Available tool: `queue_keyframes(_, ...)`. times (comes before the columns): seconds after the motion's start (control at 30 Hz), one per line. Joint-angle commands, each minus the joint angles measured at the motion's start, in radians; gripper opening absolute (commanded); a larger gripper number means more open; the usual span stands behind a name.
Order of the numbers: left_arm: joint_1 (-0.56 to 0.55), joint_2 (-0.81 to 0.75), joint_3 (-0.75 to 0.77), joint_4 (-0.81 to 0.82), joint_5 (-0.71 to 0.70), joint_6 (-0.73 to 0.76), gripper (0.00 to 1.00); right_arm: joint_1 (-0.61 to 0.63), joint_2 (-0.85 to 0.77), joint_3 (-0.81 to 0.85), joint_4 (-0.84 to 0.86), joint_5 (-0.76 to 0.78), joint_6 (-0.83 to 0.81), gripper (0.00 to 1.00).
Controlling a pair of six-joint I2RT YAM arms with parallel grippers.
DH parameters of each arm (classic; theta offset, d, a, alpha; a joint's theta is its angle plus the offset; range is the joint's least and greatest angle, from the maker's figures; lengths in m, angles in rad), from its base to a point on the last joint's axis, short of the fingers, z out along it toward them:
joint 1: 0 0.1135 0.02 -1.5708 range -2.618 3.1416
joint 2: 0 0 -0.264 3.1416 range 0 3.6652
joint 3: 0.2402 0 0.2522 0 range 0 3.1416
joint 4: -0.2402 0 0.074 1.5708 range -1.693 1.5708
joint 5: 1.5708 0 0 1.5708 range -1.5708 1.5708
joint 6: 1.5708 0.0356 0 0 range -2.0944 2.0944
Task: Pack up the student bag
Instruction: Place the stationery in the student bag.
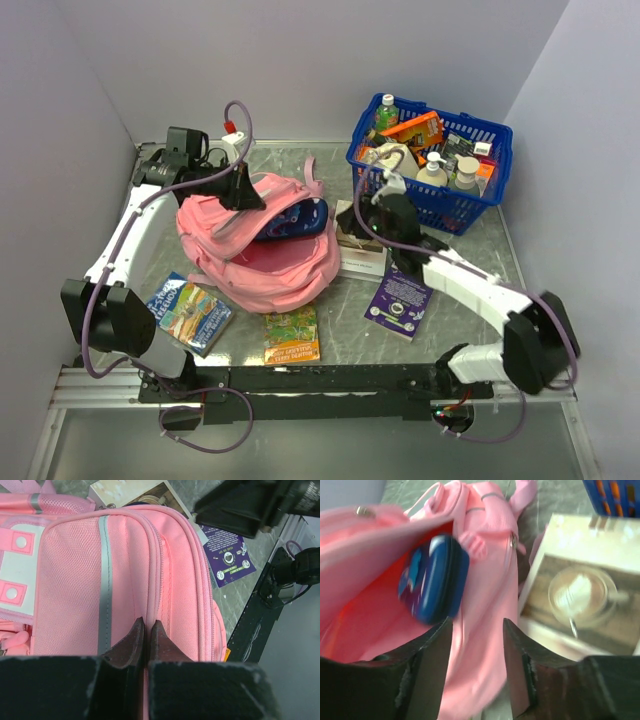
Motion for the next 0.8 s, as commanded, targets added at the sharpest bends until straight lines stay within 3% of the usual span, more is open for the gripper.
queue_keyframes(0.0, -0.003, -0.063, 0.031, 0.086, 0.098, 0.017, 0.01, 0.002, 0.139, 0.158, 0.071, 0.030, -0.049, 0.51)
queue_keyframes(0.17, -0.003, -0.066, 0.027, 0.083, 0.093, 0.023, 0.01, 0.025, 0.254, 0.264, 0.048, -0.012, -0.040, 0.47)
queue_keyframes(0.4, -0.003, -0.071, 0.019, 0.083, 0.092, 0.037, 0.01, 0.104, 0.267, 0.210, 0.062, -0.030, -0.009, 0.42)
queue_keyframes(0.77, -0.003, -0.066, 0.022, 0.102, 0.092, 0.018, 0.01, 0.145, 0.352, 0.225, 0.134, -0.205, 0.003, 0.40)
